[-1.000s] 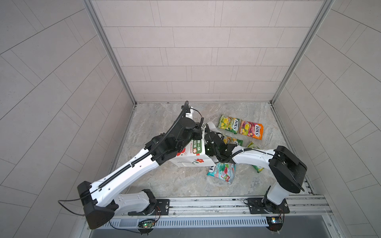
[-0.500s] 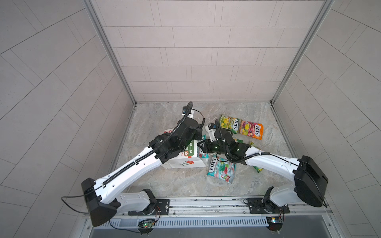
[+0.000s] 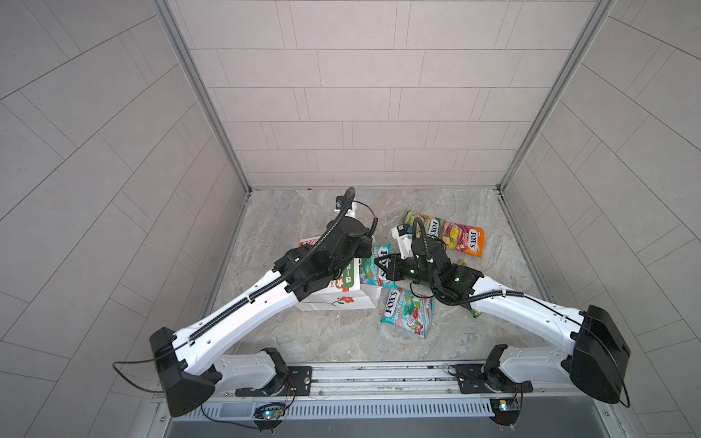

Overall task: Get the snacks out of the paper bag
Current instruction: 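Close the right gripper on the teal packet and lift it out, then carry the teal packet farther from the robot while the left gripper releases the bag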

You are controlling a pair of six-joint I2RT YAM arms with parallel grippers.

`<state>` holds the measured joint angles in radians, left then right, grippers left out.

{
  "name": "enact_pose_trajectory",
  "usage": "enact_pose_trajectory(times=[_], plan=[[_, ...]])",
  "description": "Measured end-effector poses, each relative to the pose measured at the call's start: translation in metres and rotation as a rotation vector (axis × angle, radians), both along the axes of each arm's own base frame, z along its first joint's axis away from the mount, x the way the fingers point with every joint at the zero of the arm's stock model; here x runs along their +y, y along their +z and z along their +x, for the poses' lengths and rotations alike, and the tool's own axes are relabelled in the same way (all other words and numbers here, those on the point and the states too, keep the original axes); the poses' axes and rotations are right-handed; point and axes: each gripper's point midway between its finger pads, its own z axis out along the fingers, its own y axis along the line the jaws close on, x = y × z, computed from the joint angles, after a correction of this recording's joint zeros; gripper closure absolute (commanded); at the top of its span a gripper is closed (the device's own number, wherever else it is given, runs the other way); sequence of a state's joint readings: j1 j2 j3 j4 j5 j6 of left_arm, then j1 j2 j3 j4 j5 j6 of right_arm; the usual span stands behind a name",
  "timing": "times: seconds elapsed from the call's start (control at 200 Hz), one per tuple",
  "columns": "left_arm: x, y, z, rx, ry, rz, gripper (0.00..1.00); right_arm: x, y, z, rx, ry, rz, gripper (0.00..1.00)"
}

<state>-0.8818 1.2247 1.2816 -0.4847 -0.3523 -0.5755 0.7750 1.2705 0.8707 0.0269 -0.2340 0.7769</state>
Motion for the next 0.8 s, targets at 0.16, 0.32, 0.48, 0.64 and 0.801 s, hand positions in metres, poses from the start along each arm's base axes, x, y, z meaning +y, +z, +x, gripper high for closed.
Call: enact_pose_trajectory(times=[0.16,0.32,0.48,0.64,0.801], plan=[[0.000,0.000,0.000,-0.001,0.001,0.001,1.00,-0.003,0.000,-0.001,0.001,-0.002,-0.011,1.00],[0.004,0.000,0.001,-0.008,0.018,0.019,1.00,-0.010,0.012,-0.006,-0.025,-0.005,-0.009,1.00],[0.012,-0.003,0.002,-0.014,0.039,0.065,1.00,-0.022,0.038,-0.012,-0.085,-0.015,0.010,1.00],[0.022,-0.004,0.002,-0.023,0.066,0.114,1.00,-0.035,0.067,-0.014,-0.148,-0.043,0.032,1.00],[0.037,0.001,-0.001,-0.042,0.097,0.156,1.00,-0.059,0.088,-0.012,-0.202,-0.109,0.026,1.00]])
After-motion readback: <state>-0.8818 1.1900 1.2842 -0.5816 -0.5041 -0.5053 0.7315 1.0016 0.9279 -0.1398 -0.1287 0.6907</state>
